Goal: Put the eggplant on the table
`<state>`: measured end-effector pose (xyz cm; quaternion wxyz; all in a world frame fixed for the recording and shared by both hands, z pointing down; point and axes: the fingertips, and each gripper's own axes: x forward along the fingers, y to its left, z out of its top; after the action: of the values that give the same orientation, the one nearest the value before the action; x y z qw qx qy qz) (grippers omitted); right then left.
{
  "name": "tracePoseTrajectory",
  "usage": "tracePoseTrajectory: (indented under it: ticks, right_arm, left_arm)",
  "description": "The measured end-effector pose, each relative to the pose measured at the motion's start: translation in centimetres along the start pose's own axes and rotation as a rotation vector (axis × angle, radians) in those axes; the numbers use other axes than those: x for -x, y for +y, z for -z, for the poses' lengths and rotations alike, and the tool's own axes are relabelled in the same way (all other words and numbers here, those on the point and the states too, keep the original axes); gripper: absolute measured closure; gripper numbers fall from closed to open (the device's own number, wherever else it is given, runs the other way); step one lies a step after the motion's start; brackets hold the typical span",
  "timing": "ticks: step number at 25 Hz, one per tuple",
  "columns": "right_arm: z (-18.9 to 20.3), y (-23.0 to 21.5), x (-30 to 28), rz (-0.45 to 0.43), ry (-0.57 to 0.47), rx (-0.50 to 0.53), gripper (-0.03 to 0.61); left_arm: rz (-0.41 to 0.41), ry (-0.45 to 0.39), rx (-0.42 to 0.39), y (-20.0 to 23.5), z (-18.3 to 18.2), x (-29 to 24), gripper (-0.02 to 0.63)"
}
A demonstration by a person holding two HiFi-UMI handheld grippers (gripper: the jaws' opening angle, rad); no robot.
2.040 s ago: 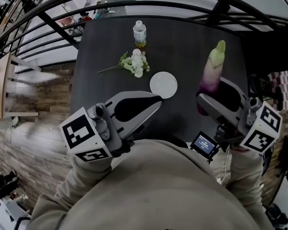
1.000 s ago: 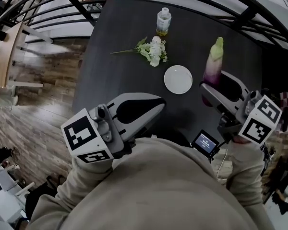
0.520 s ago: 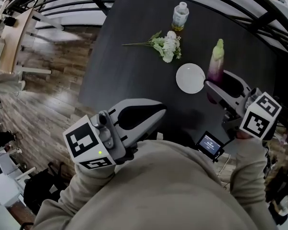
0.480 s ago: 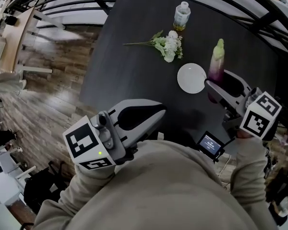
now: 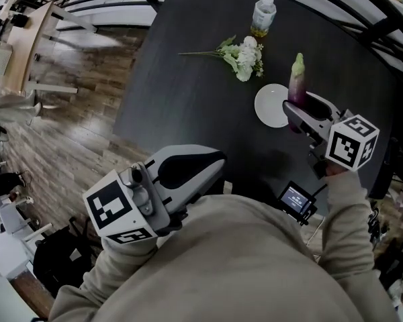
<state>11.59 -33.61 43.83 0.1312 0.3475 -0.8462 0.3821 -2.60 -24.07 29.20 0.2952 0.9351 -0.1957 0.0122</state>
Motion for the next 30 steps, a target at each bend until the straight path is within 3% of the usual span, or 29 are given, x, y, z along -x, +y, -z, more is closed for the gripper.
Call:
tracePoseTrajectory:
  ticks: [22, 30]
  right_arm:
    - [11.5, -12.0, -7.9, 0.194, 0.342, -0.012, 0.342]
    - [13.8, -14.8, -9.7, 0.248, 0.46, 0.057, 0.341]
  left_arm:
    - [-0.101, -0.059, 0.054, 1.3, 1.7, 3.2, 0.609]
    - [-0.128, -0.077, 0.068, 1.9, 1.8, 3.4, 0.609]
